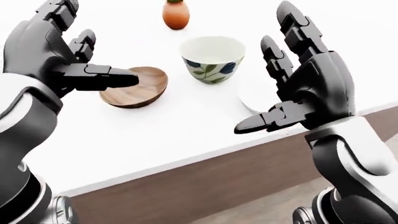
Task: Stack the bowls from largest to smallest.
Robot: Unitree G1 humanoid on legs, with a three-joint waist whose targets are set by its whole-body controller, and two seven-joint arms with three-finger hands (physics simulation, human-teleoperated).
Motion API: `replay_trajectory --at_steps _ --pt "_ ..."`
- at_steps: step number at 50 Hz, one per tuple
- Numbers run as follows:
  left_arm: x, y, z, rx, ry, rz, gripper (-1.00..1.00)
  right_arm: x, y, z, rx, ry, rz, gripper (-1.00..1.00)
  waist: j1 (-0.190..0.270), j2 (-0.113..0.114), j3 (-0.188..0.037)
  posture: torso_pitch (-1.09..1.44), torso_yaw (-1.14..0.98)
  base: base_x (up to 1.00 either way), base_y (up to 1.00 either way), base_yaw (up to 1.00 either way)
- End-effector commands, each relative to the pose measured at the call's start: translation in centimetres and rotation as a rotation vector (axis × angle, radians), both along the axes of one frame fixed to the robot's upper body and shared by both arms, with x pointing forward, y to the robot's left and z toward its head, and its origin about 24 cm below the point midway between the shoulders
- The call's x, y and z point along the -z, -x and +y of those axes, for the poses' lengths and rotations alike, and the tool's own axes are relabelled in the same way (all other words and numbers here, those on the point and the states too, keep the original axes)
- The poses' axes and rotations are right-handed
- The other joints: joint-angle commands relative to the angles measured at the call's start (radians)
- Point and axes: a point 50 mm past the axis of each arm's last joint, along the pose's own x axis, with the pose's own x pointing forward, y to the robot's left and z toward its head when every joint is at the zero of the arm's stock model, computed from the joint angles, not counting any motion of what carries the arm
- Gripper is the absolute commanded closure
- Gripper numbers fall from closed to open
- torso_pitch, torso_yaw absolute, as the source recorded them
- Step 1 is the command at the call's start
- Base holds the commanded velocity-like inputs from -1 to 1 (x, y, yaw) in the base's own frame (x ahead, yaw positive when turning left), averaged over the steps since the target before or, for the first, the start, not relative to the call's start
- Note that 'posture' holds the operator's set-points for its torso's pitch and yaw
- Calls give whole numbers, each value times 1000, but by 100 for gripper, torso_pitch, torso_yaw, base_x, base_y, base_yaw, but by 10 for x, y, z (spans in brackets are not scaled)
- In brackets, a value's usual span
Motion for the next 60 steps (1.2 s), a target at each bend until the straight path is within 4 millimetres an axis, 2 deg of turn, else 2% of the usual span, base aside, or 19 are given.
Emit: replay_trajectory --at_steps 1,3,4,5,6,7,8,12,17,26,32,40,44,52,60 --pt "-20 10 -2 11 -5 -121 -100 -12 5 -5 26 -18 -83 -100 -7 9 -37 0 0 0 0 48" --pt "-21 9 -3 10 -6 -122 -100 -13 6 -6 28 -22 -85 -100 -8 -10 -34 0 0 0 0 48" --pt "-22 10 -3 11 -8 -122 -100 -14 5 -7 33 -25 -86 -100 -17 -26 -10 0 0 0 0 0" --pt "-22 10 -3 12 -9 -123 -100 -15 5 -8 37 -32 -88 -100 -3 -35 3 0 0 0 0 0" --pt "-22 9 -4 13 -11 -122 -100 -16 5 -10 43 -40 -92 -100 1 -55 4 0 0 0 0 0" --pt "-21 9 -4 13 -14 -121 -100 -17 5 -11 48 -41 -95 -100 5 -85 -1 0 0 0 0 0" --pt "-19 9 -5 14 -22 -118 -100 -17 6 -11 51 -34 -96 -100 7 -62 5 0 0 0 0 0" --pt "-15 9 -5 15 -53 -111 -100 -20 9 -17 61 -29 -106 -100 -9 -33 -4 0 0 0 0 0" --pt "-13 17 -3 6 -131 -113 -100 -25 14 -26 74 -8 -112 -100 -21 -26 -7 0 0 0 0 0" --pt "-10 31 -14 33 -368 -117 -100 -38 19 -48 171 49 -106 -100 -21 -40 -1 0 0 0 0 0" --pt "-2 28 -25 27 -526 -93 -100 -40 21 -53 183 31 -113 -100 -16 -52 5 0 0 0 0 0" --pt "7 14 -40 5 -714 -124 -100 -41 23 -59 199 21 -117 -100 -5 -71 9 0 0 0 0 0" --pt "19 -3 -47 10 -752 -101 -100 -40 23 -60 200 19 -117 -100 3 -83 8 0 0 0 0 0" --pt "35 -16 -57 -15 -886 -110 -100 -39 23 -60 201 17 -116 -100 9 -107 3 0 0 0 0 0" --pt "48 -31 -62 -34 -980 -85 -98 -33 20 -55 193 28 -109 -100 13 -114 -3 0 0 0 0 0"
